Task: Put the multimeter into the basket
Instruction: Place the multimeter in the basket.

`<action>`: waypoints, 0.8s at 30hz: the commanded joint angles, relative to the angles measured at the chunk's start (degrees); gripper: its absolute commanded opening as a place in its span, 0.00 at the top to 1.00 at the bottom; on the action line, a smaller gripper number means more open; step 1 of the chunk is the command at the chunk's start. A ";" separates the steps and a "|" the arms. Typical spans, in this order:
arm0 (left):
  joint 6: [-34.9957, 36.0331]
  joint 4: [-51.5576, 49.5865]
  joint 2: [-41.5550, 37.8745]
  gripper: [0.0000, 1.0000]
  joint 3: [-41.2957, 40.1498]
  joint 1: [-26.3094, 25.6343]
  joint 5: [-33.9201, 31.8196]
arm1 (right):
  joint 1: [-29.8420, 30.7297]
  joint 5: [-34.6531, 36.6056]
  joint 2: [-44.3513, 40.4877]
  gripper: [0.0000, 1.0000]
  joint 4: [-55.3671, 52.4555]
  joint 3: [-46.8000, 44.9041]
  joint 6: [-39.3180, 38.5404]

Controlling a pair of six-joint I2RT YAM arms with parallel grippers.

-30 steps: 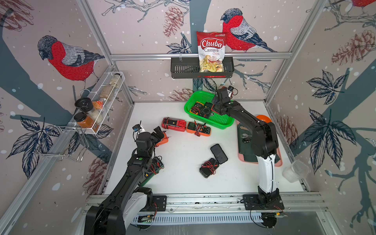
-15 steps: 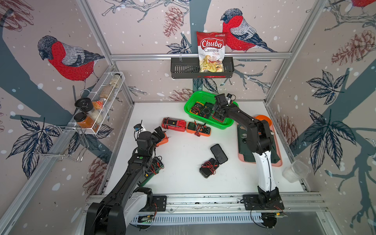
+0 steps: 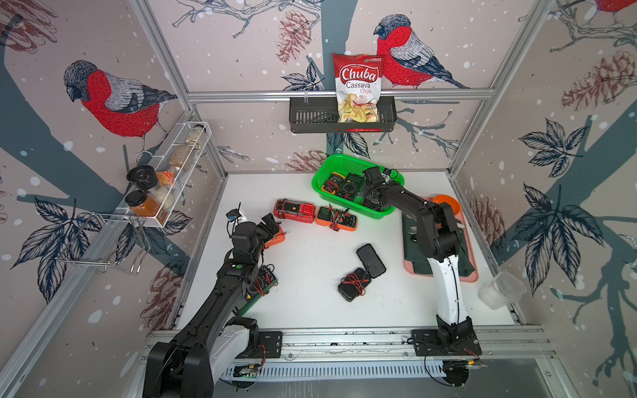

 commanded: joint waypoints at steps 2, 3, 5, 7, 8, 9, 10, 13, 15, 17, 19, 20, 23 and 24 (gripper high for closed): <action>-0.77 -0.19 -0.41 0.02 0.49 0.13 -0.56 | -0.48 0.11 1.28 0.76 0.34 -0.09 0.43; -0.73 -0.41 -0.52 0.02 0.50 0.16 -0.74 | -0.55 0.12 1.56 0.69 0.30 0.06 0.30; -0.76 -0.79 -0.70 0.02 0.62 0.13 -1.01 | -0.62 0.20 2.00 0.56 0.25 0.24 -0.11; -0.78 -1.11 -0.97 0.02 0.86 0.13 -1.28 | -0.63 0.26 2.38 0.42 0.25 0.62 -0.58; -0.72 -1.21 -1.12 0.02 0.95 0.13 -1.38 | -0.57 0.16 2.44 0.37 0.25 0.87 -0.97; -0.64 -1.25 -1.23 0.02 1.05 0.16 -1.46 | -0.54 0.10 2.58 0.30 0.19 1.10 -1.33; -0.59 -1.27 -1.27 0.02 1.13 0.13 -1.46 | -0.45 0.16 2.54 0.22 0.18 1.37 -1.60; -0.20 -1.87 -1.45 0.02 1.47 0.13 -1.38 | -0.13 0.56 2.32 0.00 -0.53 2.64 -2.45; 0.10 -2.70 -1.49 0.02 1.98 0.13 -1.38 | 0.05 0.70 1.85 0.00 -1.32 3.68 -2.86; 0.34 -3.53 -1.58 0.02 2.28 0.13 -1.38 | 0.38 0.74 0.73 0.00 -1.53 4.32 -3.60; 0.60 -4.14 -1.88 0.02 2.37 0.13 -1.58 | 0.82 1.03 -0.56 0.00 -1.87 4.76 -4.54; 0.60 -4.34 -2.05 0.02 2.33 0.13 -1.68 | 1.09 1.48 -1.40 0.00 -2.17 5.07 -4.95; 0.74 -4.75 -2.59 0.02 2.24 0.13 -1.87 | 1.90 2.66 -3.83 0.00 -2.90 5.30 -6.15; 0.82 -4.88 -2.72 0.02 2.23 0.13 -1.99 | 2.20 2.92 -4.91 0.00 -3.09 5.10 -6.57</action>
